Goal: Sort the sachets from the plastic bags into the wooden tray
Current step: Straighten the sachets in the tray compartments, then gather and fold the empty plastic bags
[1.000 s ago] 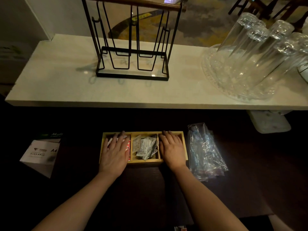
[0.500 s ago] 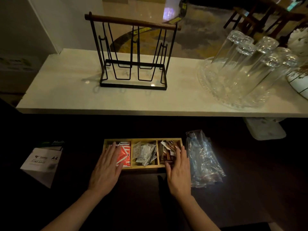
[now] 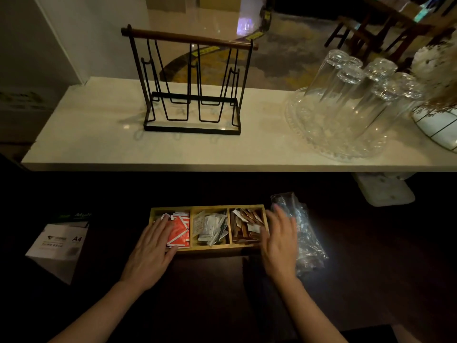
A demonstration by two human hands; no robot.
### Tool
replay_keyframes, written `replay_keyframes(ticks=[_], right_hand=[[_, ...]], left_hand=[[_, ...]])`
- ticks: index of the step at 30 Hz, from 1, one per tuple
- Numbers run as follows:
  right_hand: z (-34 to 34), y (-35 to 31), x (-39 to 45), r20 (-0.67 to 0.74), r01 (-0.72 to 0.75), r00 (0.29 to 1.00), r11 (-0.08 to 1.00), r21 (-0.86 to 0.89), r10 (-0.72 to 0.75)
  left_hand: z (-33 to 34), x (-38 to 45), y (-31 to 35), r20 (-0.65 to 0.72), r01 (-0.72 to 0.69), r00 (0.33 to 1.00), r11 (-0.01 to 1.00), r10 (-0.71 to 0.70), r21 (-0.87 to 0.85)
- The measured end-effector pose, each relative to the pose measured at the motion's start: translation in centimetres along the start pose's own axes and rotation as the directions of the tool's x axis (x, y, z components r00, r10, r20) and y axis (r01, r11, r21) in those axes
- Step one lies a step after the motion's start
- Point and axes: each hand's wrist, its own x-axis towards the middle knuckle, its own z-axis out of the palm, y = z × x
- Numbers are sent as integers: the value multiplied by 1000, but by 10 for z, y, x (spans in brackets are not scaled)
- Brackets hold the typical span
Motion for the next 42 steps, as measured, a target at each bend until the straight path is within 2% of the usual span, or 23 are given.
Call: replay_keyframes(ticks=[1,2,3,4,5,6,8,10,14,17,19,23,26,29,31,33,35,37,39,40,42], right_hand=[[-11,14,13,-112,-84,990,996,-1,83],[-23,32,27,-193,-224,954,974,40,228],[-33,51,40,-209,-387,891,914,117,404],[-40,72,50,-141,-546,810,819,175,570],[-45,89,56,-6,-683,720,710,172,694],[-45,103,58,151,-773,634,627,97,758],[-36,117,52,380,-798,531,598,-76,757],[-22,117,41,470,-779,493,612,-135,732],[5,110,32,444,-780,500,609,-143,744],[23,106,30,457,-859,450,511,-14,768],[31,105,31,477,-874,448,484,54,756],[46,112,28,559,-833,476,552,40,679],[51,103,23,540,-778,521,627,-16,661],[37,77,22,496,-737,572,674,-37,653],[27,72,23,463,-757,583,654,12,667],[9,69,24,435,-780,594,617,105,677],[-16,64,28,397,-748,653,630,207,645],[-51,44,34,390,-719,695,594,361,604],[-80,18,38,449,-666,745,499,555,494],[-89,3,40,493,-647,760,434,627,422],[-99,-27,39,584,-640,769,329,695,260]], left_hand=[[-3,-1,2,-13,6,1000,1000,-6,-29],[-8,-1,5,-32,19,999,998,-21,-59],[-12,-3,9,-53,39,998,995,-44,-87],[-15,-5,12,-76,62,995,992,-70,-113],[-18,-9,14,-97,86,990,986,-101,-143],[-18,-12,16,-105,117,985,976,-138,-185],[-17,-20,18,-70,211,968,934,-240,-287],[-15,-28,19,-14,281,952,890,-306,-360],[-9,-43,22,78,308,951,879,-300,-365],[-3,-45,20,94,292,956,924,-277,-246],[-1,-42,19,81,278,960,947,-268,-164],[1,-37,10,55,226,973,974,-226,-11],[3,-38,-1,102,110,987,983,-125,144],[1,-34,-4,126,56,989,986,-76,155],[-2,-28,-4,134,71,988,994,-82,84],[-10,-24,-2,119,133,985,989,-124,-71],[-21,-24,4,41,205,979,947,-201,-246],[-37,-23,16,-49,216,967,905,-251,-367],[-57,-20,36,-8,240,957,805,-291,-542],[-68,-16,49,61,248,960,728,-273,-639],[-91,-10,80,193,238,971,559,-138,-794]])
